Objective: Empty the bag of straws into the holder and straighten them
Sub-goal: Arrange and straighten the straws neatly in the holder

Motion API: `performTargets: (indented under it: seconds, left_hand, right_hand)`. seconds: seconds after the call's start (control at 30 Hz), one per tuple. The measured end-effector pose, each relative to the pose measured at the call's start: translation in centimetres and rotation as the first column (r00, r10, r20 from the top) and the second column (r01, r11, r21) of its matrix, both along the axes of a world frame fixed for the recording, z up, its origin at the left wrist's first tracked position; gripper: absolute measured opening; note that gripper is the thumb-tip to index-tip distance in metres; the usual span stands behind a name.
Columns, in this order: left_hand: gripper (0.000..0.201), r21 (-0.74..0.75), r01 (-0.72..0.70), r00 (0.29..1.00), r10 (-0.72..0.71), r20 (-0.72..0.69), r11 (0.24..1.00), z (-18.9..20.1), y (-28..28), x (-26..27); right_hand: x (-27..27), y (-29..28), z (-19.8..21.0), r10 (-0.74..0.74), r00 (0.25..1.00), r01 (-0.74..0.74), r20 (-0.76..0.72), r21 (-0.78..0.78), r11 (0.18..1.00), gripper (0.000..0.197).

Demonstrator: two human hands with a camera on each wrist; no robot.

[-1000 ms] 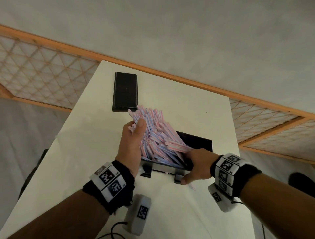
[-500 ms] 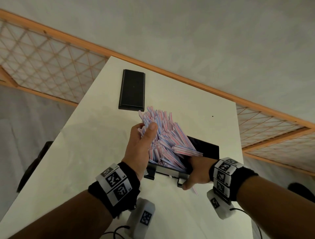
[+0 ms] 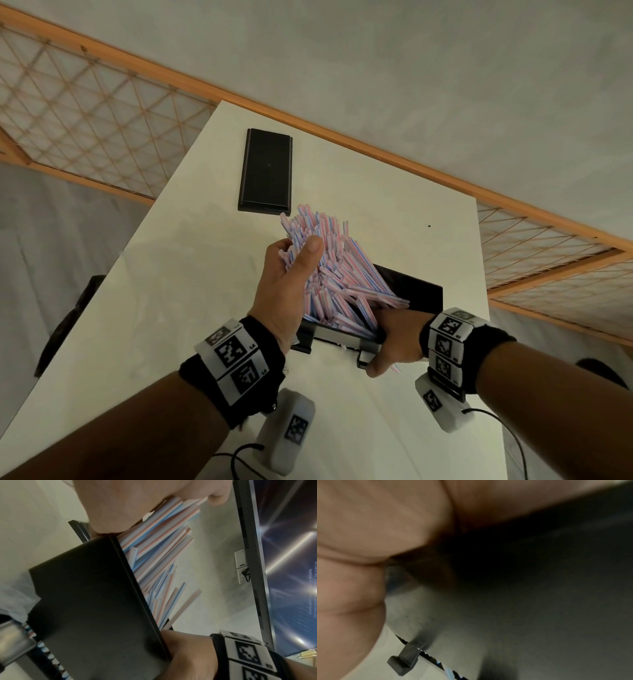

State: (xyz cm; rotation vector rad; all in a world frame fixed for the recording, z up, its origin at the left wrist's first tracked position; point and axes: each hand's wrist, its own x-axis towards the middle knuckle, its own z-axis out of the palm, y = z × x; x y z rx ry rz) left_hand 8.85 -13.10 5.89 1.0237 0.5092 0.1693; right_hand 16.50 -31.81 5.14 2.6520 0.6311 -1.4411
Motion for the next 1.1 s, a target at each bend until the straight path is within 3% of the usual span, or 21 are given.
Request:
performTargets:
  seconds: [0.3, 0.57, 0.7, 0.8, 0.93, 1.1]
  left_hand:
    - [0.062, -0.021, -0.005, 1.0, 0.005, -0.018, 1.0, 0.2, 0.0, 0.1]
    - [0.054, -0.022, -0.003, 0.999, 0.002, -0.041, 1.0, 0.7, 0.0, 0.1]
    - [0.06, -0.015, 0.029, 0.998, -0.03, -0.062, 0.999, 0.5, 0.3, -0.1]
    - [0.074, 0.002, 0.041, 0.997, -0.04, -0.069, 0.999, 0.3, 0.4, -0.1]
    - [0.055, 0.0, 0.061, 0.996, -0.061, -0.069, 0.998, 0.5, 0.4, 0.0]
    - [0.075, 0.005, 0.05, 0.995, -0.049, -0.088, 0.999, 0.8, 0.4, 0.0]
  right_hand:
    - [0.1, 0.4, -0.3, -0.016, 1.0, 0.015, -0.025, -0.022, 1.0, 0.059]
    - [-0.1, 0.1, 0.4, -0.081, 0.996, 0.071, 0.048, 0.196, 0.978, 0.085]
    - [0.3, 0.2, 2.2, -0.159, 0.987, 0.148, 0.001, 0.356, 0.923, 0.048]
    - [0.9, -0.5, 2.4, -0.24, 0.961, 0.169, 0.134, 0.401, 0.9, 0.056]
    - [1.0, -1.1, 3.5, -0.239, 0.939, 0.131, 0.249, 0.384, 0.914, 0.03]
    - [0.9, -0.2, 4.8, -0.242, 0.916, 0.076, 0.319, 0.456, 0.887, 0.03]
